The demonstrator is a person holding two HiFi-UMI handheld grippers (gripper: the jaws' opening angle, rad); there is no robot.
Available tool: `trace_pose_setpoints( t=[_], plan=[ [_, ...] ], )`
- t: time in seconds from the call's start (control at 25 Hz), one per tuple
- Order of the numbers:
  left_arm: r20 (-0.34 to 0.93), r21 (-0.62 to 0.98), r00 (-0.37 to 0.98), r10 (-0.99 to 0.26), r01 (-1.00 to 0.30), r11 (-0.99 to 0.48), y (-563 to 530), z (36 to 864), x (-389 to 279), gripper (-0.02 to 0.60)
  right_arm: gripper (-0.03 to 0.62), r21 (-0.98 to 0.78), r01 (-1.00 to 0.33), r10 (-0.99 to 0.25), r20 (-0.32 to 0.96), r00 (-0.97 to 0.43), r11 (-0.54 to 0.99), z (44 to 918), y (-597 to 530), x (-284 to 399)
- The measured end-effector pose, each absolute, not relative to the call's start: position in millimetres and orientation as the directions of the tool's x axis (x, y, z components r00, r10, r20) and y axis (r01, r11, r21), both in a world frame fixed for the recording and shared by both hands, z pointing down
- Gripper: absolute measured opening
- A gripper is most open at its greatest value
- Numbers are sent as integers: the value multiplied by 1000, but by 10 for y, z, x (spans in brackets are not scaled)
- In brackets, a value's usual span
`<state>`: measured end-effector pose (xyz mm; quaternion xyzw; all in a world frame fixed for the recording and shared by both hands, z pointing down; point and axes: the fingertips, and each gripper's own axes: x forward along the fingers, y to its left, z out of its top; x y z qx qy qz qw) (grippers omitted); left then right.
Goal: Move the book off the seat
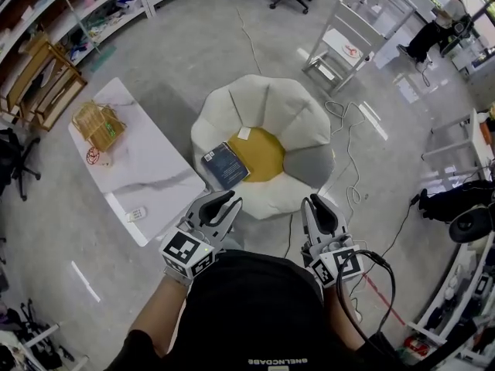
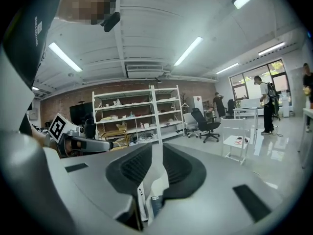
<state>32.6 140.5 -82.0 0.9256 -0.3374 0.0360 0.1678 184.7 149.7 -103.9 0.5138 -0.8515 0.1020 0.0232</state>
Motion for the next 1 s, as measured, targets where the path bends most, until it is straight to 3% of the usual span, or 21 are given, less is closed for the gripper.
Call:
trace_pose_setpoints(
  t=[0.52, 1.0],
  plan=[
    [257, 372, 711, -654, -698, -612, 786, -449, -279, 94, 112, -213, -861, -814, 285, -506, 461, -384, 888, 1677],
    [403, 433, 579, -709, -803, -410, 757, 39, -294, 171, 225, -310, -739, -649, 353, -674, 599, -186, 378, 1335]
  ],
)
